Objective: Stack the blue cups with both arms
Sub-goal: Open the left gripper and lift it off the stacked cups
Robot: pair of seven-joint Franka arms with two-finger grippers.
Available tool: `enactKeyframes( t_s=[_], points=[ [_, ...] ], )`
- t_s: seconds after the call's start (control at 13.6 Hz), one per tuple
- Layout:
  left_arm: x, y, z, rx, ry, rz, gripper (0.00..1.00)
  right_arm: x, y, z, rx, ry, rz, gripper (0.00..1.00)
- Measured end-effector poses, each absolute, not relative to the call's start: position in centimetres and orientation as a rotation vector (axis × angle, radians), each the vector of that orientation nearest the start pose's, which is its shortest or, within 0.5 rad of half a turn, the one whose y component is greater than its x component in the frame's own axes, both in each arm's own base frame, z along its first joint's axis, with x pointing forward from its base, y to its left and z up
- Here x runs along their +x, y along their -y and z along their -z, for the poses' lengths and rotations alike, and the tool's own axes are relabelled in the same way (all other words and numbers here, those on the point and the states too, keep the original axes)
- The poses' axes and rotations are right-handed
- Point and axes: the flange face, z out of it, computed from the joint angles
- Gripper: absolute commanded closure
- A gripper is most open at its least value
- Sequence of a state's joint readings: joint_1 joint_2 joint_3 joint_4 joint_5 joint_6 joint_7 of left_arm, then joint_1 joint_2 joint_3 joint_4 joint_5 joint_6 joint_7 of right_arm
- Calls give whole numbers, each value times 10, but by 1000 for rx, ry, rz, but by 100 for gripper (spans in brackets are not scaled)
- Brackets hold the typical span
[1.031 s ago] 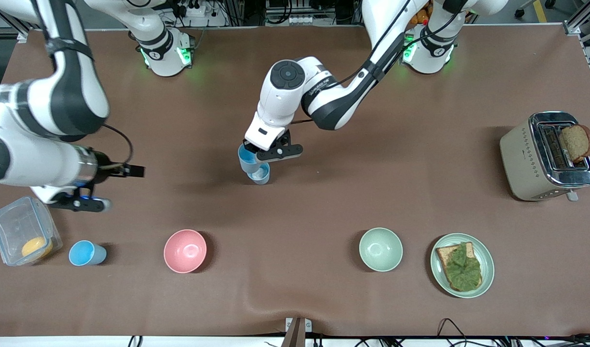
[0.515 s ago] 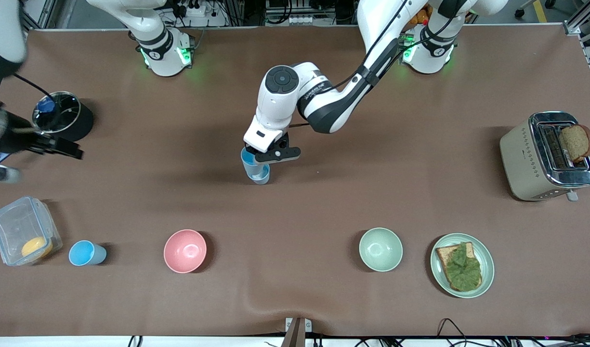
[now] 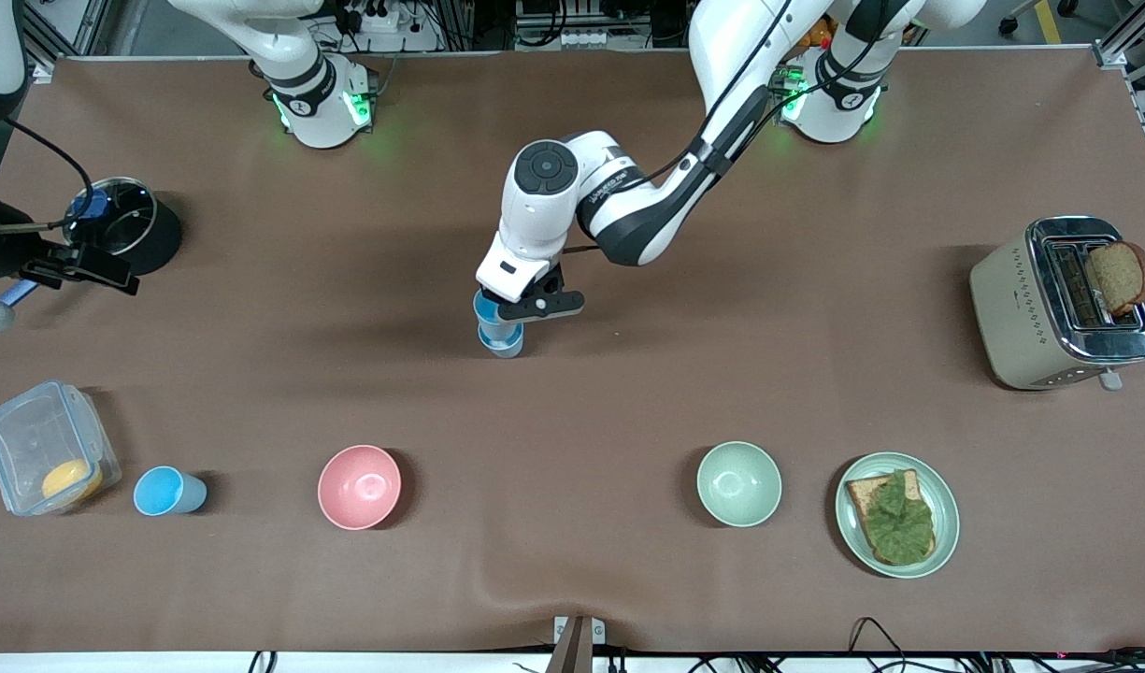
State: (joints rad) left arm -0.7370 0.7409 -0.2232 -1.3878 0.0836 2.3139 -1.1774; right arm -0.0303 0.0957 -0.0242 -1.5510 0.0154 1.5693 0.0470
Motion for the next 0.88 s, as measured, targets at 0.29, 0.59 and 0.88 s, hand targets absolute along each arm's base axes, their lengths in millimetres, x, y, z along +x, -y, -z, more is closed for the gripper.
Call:
enactKeyframes(
  t_s=[0.29, 0.59, 0.88],
  points=[
    [463, 590, -296, -3328, 404, 51, 0, 580, 29, -579, -3122, -159, -118, 0],
    [477, 581, -317, -3343, 437, 94, 0, 580, 29, -580, -3122, -158, -116, 0],
    [546, 493, -413, -3331, 426, 258, 0, 580, 28, -580, -3122, -155, -115, 0]
  ],
)
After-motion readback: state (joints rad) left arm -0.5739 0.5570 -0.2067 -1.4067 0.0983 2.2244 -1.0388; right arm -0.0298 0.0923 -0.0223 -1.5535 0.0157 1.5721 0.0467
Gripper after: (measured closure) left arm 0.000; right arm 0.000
